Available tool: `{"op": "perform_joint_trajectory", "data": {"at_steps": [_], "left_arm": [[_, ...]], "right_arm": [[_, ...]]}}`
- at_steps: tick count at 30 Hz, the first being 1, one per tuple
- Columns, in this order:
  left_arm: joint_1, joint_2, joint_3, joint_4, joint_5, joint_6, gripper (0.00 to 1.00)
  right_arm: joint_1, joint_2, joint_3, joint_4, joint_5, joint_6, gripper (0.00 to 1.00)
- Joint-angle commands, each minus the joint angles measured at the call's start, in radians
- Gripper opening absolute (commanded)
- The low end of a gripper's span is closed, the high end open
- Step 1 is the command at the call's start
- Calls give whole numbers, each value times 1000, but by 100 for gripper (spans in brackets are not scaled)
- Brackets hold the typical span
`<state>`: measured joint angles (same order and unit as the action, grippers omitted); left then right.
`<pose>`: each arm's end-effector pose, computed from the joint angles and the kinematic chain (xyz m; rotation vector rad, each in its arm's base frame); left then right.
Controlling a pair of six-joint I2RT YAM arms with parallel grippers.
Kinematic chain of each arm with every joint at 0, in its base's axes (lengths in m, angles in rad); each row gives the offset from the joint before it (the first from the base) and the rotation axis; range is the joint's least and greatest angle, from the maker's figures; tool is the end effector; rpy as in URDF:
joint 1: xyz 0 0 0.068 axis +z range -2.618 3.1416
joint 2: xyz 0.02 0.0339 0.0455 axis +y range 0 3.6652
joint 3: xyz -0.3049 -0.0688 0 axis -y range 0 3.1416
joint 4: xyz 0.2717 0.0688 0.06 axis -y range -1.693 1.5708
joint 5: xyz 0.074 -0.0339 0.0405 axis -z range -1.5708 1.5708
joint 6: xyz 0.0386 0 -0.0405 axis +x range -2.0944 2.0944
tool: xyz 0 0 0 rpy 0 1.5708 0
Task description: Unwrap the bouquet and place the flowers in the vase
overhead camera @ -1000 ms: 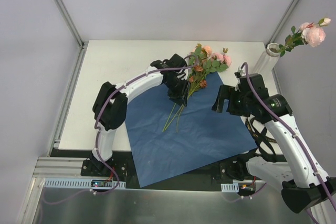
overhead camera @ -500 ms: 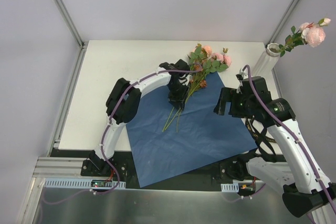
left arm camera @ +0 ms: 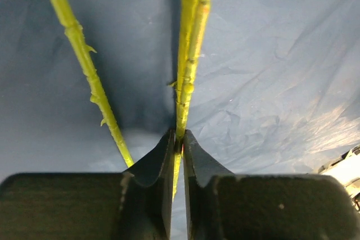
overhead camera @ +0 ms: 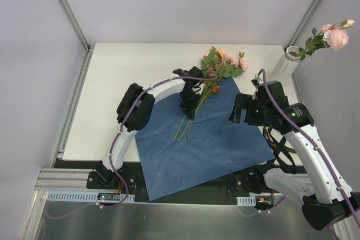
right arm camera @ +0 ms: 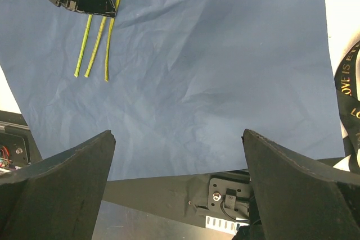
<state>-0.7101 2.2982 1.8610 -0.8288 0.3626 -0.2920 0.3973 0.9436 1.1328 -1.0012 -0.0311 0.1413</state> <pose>0.3909 -0.3542 0.1755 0.6980 2.8871 -0.6964 0.1601 0.0685 0.3887 -0.3214 2.3806 0.2908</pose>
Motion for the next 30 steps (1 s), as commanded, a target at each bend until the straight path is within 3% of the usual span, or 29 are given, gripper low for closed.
{"op": "perform_joint_trajectory", "data": {"at_steps": [1,11,19,23,30], "left_arm": [[-3,-31,36,-33,-25,24,2],[-2,-239,73,-38,19,-68,0],[-14,-427,70,-15,76,-133,0],[-19,-490,53,-1,96,-141,0],[-29,-559,27,14,108,-167,0]], "right_arm": [[3,11,25,-16,8,-5,99],[-20,84,80,4,-68,26,99],[-162,257,272,67,-354,144,99],[-221,345,341,116,-446,284,98],[-275,446,263,286,-573,587,95]]}}
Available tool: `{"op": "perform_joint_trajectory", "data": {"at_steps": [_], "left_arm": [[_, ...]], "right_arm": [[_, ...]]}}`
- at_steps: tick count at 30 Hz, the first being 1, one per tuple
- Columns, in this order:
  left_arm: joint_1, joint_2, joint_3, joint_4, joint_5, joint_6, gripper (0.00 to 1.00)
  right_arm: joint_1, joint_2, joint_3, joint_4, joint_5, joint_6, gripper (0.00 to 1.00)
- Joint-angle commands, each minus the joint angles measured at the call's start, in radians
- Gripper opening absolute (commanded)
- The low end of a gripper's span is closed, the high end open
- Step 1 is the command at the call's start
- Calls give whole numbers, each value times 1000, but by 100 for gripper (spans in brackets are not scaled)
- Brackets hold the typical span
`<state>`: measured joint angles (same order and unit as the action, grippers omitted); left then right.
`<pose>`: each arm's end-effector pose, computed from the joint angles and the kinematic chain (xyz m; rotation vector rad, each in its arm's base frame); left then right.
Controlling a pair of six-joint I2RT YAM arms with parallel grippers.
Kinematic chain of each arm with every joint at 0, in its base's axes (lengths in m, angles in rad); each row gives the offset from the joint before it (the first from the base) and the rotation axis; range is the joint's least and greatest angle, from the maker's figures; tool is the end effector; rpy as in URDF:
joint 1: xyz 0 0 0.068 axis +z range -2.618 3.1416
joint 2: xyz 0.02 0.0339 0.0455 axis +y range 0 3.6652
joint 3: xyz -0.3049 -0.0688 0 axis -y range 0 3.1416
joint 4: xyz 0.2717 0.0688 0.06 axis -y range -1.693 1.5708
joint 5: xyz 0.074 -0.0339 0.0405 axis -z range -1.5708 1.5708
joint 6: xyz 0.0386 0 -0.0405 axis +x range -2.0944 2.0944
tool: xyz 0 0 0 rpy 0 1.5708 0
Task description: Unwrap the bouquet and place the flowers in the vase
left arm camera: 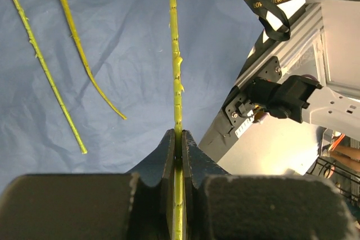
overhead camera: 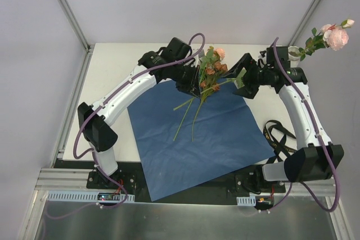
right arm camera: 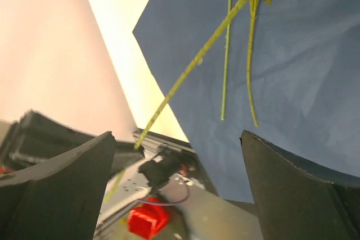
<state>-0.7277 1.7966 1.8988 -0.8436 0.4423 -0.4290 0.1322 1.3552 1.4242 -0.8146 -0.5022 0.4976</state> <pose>0.3121 -0.3002 0.4245 0.6094 2.4065 -1.0596 0.2958 0.0581 0.4168 0.1680 2.3657 0.8944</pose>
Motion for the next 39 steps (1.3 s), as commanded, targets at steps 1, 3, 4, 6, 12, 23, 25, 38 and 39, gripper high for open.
{"op": "perform_joint_trajectory", "data": {"at_steps": [1,3,4,6,12,23,25,38,39], "left_arm": [[-13,-57,-9,29,30,-33,0],[-15,-57,-9,29,39,-39,0],[-15,-59,-10,28,42,-40,0],[-21,-62,-13,29,44,-40,0],[-29,-98,-67,28,39,-47,0],[-35,-155,-145,29,33,-30,0],[-36,-157,-152,31,33,-24,0],[-38,-246,-268,29,-36,33,28],[-36,-252,-282,29,-46,36,39]], "right_arm": [[-11,51,-54,107,-104,254,93],[-11,64,-86,136,-99,323,89],[-11,74,-115,147,-93,338,85],[-13,85,-137,185,-67,367,81],[-19,177,-117,247,-6,407,61],[-22,294,-84,301,-21,437,46],[-23,285,-84,299,-7,420,41],[0,226,199,276,111,40,1],[1,197,225,287,125,10,1]]}}
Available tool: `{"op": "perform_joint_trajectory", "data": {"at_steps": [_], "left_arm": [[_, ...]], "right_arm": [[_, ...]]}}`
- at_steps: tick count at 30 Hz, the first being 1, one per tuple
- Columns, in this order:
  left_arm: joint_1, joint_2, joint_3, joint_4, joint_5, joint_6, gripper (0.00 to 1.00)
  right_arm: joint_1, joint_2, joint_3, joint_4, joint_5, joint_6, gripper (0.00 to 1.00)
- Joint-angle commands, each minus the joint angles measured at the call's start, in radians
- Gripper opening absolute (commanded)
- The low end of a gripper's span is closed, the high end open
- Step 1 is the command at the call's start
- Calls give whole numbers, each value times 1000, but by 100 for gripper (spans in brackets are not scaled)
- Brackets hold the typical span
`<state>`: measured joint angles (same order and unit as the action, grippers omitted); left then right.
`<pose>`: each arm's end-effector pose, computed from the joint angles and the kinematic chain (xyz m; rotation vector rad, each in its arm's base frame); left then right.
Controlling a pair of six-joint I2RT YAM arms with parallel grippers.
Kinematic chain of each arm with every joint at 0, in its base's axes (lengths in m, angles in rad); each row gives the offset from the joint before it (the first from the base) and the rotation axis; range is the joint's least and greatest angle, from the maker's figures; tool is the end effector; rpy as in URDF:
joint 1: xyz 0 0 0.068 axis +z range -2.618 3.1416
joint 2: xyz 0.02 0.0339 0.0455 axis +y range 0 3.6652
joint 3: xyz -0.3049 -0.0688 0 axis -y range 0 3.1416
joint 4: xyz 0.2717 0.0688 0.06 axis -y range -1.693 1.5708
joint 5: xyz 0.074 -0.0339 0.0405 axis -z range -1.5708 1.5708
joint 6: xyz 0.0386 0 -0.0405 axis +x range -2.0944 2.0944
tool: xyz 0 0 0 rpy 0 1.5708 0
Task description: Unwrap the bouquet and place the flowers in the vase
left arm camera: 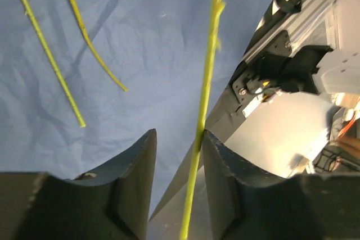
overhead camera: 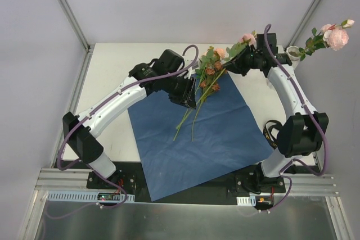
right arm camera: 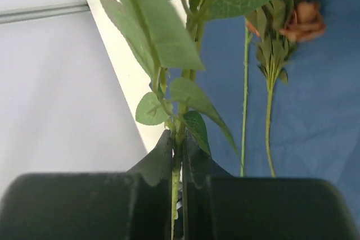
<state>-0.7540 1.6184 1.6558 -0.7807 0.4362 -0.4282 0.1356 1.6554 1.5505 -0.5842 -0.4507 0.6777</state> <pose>0.2688 -0.2748 0.4144 0.6399 2.4063 -1.0625 0.4002 0.0716 0.3794 0.3823 2.3199 0.9284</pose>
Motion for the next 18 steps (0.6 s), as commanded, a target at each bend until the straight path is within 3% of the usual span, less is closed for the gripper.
{"op": "perform_joint_trajectory", "data": {"at_steps": [1,5,10,12,18], "left_arm": [[-10,-80,-44,-34,-50,43,43],[-10,-97,-53,-28,-80,74,52],[-11,-91,-50,-12,-60,97,56],[-11,-88,-51,-8,-53,109,56],[-10,-92,-82,4,-51,147,58]], "right_arm": [[-1,-115,117,66,86,-208,0],[12,-167,223,52,246,-416,1],[15,-224,301,67,541,-823,0],[-2,-221,332,95,638,-894,0],[-77,-157,508,185,736,-1076,0]]}}
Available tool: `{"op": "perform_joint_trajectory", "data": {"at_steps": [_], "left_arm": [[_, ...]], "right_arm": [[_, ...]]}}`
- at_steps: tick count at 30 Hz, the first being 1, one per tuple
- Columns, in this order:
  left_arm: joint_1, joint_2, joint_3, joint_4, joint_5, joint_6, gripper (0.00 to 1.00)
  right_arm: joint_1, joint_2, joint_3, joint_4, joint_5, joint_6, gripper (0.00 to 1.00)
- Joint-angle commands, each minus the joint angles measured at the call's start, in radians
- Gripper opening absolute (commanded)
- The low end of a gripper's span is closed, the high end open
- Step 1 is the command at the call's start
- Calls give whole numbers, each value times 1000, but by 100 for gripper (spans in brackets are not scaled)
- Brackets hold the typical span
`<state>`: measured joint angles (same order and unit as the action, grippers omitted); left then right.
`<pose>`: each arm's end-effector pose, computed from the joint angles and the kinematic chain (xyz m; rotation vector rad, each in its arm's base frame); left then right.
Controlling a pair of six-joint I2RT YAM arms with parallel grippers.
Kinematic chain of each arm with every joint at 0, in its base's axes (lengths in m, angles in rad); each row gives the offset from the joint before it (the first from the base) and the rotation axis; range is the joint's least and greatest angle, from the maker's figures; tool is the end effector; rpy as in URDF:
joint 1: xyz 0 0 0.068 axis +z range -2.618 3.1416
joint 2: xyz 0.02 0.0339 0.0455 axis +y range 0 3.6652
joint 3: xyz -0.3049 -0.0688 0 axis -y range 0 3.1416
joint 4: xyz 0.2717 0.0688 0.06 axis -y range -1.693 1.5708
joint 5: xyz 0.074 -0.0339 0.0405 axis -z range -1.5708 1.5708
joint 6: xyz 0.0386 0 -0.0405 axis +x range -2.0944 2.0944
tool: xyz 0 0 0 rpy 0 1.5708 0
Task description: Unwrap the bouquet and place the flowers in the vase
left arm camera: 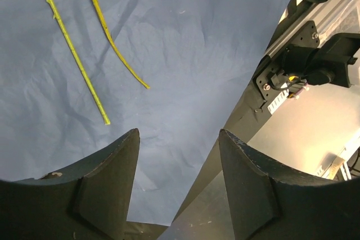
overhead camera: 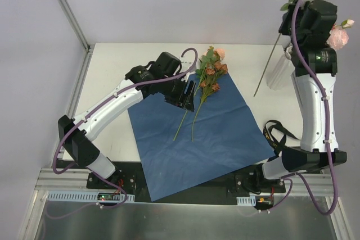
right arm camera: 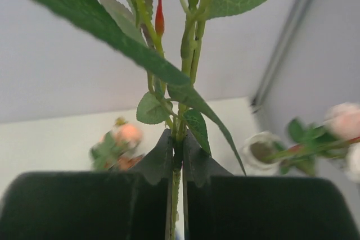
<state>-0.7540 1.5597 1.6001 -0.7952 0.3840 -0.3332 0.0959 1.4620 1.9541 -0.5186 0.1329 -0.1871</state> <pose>0.2566 -0.2608 0.4141 0.7167 2.3650 -0.9602 0.3093 0.0246 0.5949 -0.1227 1.5952 -0.1770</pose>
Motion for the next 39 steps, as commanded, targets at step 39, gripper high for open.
{"op": "perform_joint_trajectory", "data": {"at_steps": [39], "left_arm": [[139,-52,-75,68,82,102,75]], "right_arm": [[-188,155,-1,706,119,-354,0]]}}
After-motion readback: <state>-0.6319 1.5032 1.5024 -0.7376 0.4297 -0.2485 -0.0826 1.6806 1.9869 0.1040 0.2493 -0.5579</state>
